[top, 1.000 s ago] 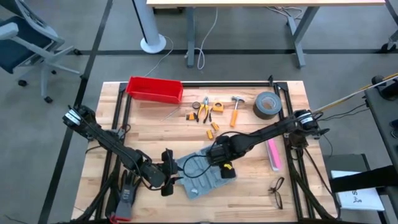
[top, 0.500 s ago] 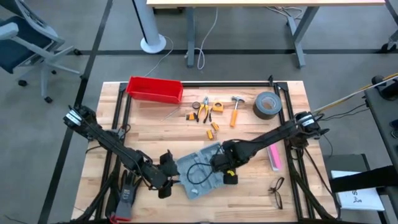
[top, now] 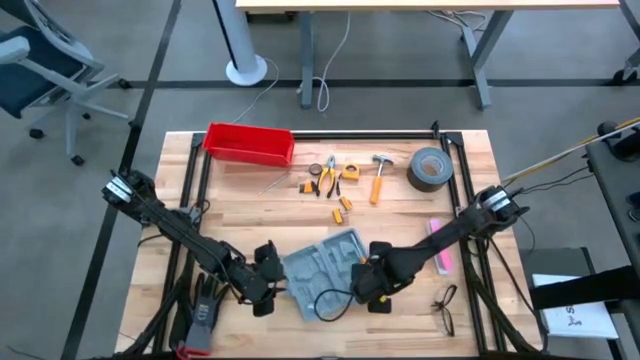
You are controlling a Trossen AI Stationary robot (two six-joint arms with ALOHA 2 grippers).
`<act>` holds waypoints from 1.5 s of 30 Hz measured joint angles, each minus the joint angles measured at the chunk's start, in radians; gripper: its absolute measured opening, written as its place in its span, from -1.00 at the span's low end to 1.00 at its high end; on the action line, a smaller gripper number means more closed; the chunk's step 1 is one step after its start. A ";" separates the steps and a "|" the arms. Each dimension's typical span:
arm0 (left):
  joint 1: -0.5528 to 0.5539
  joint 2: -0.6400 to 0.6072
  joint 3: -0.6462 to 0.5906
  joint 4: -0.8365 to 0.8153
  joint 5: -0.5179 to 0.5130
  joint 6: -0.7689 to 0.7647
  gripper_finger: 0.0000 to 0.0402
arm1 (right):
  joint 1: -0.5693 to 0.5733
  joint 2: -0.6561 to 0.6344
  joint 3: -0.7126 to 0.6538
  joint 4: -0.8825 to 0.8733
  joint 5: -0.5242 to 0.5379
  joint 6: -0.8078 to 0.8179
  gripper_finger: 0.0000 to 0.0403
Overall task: Prefit tool cases
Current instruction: Put the screwdriver bit holder handle into the gray toolbox
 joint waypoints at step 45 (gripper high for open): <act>0.021 0.027 0.014 -0.104 -0.089 0.013 -0.21 | 0.074 -0.009 -0.065 0.195 0.155 0.445 -0.66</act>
